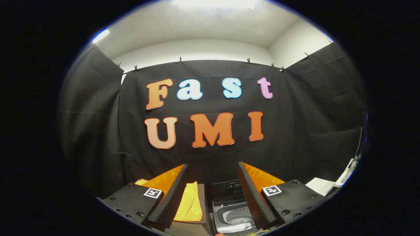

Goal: Put the clothes into the washing machine and then close the washing machine lid.

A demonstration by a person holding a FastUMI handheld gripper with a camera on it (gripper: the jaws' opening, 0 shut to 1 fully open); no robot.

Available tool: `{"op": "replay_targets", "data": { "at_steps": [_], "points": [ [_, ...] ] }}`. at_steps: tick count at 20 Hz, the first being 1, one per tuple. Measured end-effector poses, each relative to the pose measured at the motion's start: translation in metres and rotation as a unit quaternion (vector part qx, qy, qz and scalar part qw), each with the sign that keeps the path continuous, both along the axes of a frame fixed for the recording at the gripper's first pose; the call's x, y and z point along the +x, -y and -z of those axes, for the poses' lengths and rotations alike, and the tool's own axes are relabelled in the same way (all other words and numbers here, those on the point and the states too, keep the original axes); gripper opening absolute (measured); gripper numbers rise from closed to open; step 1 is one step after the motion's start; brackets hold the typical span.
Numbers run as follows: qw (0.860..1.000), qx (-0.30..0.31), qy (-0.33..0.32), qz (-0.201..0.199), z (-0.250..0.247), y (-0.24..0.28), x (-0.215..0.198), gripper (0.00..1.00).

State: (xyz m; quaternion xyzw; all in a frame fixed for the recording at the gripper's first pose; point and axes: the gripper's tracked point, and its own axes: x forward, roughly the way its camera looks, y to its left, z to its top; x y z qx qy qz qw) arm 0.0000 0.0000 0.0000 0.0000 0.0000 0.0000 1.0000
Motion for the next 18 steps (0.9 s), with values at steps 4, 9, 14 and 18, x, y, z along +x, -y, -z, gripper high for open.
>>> {"op": "replay_targets", "data": {
  "at_steps": [4,9,14,18],
  "points": [
    [1.000,-0.012,0.001,0.001,-0.0045,-0.0019,-0.0020,0.95],
    [1.000,-0.016,0.000,-0.004,-0.0067,-0.0072,-0.0014,0.95],
    [1.000,-0.022,-0.001,-0.004,-0.0057,-0.0060,0.0024,0.95],
    [1.000,-0.029,-0.001,-0.002,-0.0044,-0.0048,0.0038,0.95]
  ]
}}
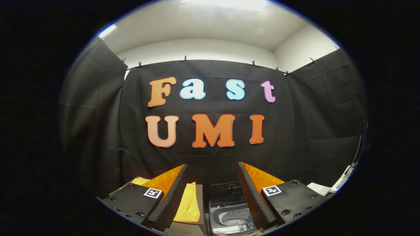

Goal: Put the clothes into the washing machine and then close the washing machine lid.

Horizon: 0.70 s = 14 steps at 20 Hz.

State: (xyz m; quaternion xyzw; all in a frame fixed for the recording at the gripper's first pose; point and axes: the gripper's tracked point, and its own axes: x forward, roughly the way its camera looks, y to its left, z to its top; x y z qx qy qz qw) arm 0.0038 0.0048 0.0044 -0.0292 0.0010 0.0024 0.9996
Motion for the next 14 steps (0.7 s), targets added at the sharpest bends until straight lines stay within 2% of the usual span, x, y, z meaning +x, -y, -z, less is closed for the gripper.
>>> {"op": "replay_targets", "data": {
  "at_steps": [9,14],
  "points": [
    [1.000,-0.005,-0.008,0.000,0.005,-0.017,0.016,0.95],
    [0.999,0.006,-0.023,-0.031,0.015,-0.071,0.044,0.95]
  ]
}}
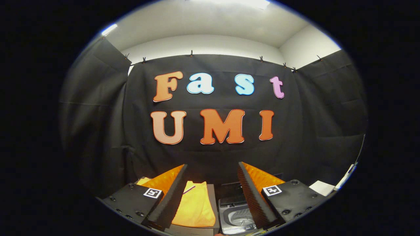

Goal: Put the clothes into the washing machine and then close the washing machine lid.

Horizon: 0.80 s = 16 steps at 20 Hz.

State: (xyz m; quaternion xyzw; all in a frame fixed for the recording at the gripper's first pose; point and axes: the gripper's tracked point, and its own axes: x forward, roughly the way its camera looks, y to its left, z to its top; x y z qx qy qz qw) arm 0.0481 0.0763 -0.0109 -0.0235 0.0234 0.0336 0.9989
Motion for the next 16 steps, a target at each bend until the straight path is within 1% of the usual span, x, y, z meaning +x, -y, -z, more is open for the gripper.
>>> {"op": "replay_targets", "data": {
  "at_steps": [4,8,12,16],
  "points": [
    [1.000,-0.004,-0.010,-0.025,0.014,-0.047,0.028,0.96],
    [0.998,0.007,-0.041,-0.043,0.047,-0.094,0.060,0.96],
    [0.995,0.005,-0.083,-0.047,0.093,-0.127,0.086,0.96],
    [0.991,-0.003,-0.129,-0.042,0.136,-0.147,0.107,0.96]
  ]
}}
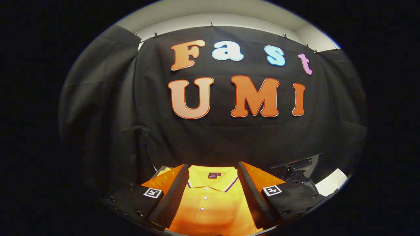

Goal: Put the clothes into the washing machine and then close the washing machine lid.

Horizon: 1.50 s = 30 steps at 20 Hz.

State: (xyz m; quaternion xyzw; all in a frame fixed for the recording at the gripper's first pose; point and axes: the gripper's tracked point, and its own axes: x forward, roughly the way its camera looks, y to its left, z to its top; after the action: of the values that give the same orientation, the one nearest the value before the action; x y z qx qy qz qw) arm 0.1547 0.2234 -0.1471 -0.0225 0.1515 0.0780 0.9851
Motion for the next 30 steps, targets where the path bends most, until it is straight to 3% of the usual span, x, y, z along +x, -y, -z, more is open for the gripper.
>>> {"op": "replay_targets", "data": {
  "at_steps": [13,19,30],
  "points": [
    [0.987,-0.014,-0.159,0.024,0.116,-0.019,0.022,0.96],
    [0.975,-0.014,-0.216,0.050,0.138,-0.009,0.016,0.96],
    [0.965,-0.031,-0.255,0.052,0.138,-0.012,0.019,0.98]
  ]
}}
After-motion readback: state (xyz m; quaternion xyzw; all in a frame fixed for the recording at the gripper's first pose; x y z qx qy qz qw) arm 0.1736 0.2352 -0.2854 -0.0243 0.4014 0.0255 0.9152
